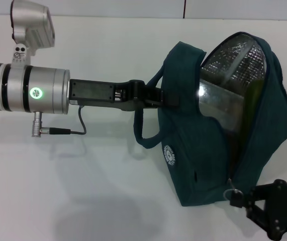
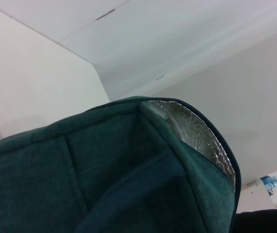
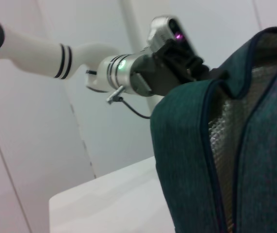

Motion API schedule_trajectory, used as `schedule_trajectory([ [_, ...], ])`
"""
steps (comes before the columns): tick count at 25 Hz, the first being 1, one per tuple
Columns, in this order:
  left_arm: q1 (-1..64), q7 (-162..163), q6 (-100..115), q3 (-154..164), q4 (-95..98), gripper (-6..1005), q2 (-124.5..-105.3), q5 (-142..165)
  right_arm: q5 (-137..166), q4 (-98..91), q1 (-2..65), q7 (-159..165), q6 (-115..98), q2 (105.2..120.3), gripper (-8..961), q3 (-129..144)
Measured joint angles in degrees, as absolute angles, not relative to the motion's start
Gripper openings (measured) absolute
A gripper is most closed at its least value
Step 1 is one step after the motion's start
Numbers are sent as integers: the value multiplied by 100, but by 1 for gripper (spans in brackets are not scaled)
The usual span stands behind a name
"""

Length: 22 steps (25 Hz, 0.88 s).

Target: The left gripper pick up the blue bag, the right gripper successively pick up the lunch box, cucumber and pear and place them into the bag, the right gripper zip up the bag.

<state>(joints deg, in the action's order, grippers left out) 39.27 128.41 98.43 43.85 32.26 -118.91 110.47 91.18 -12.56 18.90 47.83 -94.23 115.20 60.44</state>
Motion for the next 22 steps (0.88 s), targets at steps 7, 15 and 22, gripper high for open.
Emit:
schedule_trajectory([
  [7,3935,12818,9843,4386,3226,37,-11891,11047,9111,-1269,1664,4751,-9850,11453,33,5584],
  [15,3917,12797,9843,4379,3225,38,-11891,10999,9120,-1261,1642,4820,-10000,11419,37,5349],
  [22,3912,12789,9784,4377,3225,37,-11885,10986,9107,-1228,1525,4956,-9869,11409,40,5297],
])
